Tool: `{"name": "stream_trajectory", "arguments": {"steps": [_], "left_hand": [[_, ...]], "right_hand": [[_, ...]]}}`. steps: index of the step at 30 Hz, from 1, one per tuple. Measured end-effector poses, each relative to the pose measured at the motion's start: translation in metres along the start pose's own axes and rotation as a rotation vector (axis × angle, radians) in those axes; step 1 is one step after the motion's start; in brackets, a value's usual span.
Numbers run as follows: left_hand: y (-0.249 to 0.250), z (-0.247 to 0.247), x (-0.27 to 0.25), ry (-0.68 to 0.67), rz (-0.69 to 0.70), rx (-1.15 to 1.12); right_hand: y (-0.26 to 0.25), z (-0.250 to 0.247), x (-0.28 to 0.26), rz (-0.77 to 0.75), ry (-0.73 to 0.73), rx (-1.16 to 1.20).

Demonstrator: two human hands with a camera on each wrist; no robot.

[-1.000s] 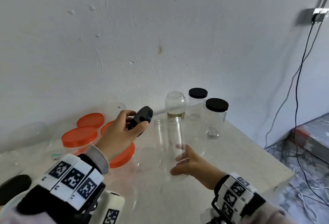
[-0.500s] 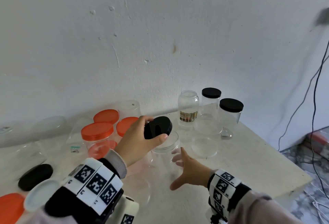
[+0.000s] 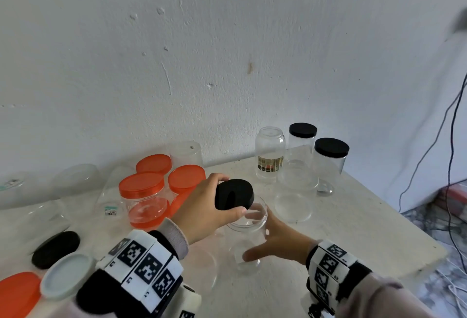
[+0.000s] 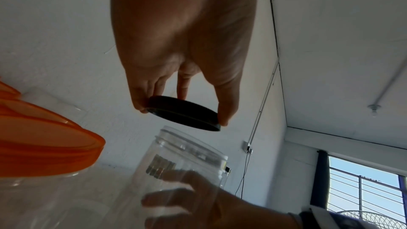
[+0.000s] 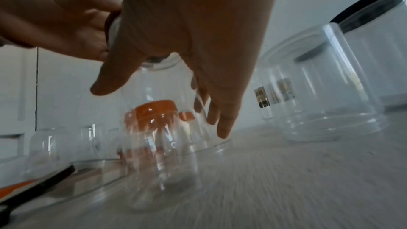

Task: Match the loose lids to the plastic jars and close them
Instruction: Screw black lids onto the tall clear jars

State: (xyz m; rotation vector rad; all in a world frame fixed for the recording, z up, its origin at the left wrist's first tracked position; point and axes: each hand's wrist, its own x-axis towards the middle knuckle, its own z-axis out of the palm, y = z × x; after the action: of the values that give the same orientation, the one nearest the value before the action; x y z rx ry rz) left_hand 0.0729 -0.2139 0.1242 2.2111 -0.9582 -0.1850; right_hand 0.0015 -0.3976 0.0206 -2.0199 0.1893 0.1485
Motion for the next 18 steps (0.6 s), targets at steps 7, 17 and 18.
{"name": "stream_trajectory", "arguments": {"steps": [7,17,18], "left_hand": [[0.009,0.012,0.001,-0.093,0.036,0.038],[0.003,0.019,0.002,-0.123,0.040,0.046],[0.002,0.019,0.002,-0.120,0.038,0.039]], "right_hand": [[-0.013,-0.002,-0.007,-0.064,0.025,0.018],[-0.011,-0.003,-0.008,-0.063,0.032,0.007],[-0.010,-0.003,-0.008,-0.061,0.031,0.002]]}}
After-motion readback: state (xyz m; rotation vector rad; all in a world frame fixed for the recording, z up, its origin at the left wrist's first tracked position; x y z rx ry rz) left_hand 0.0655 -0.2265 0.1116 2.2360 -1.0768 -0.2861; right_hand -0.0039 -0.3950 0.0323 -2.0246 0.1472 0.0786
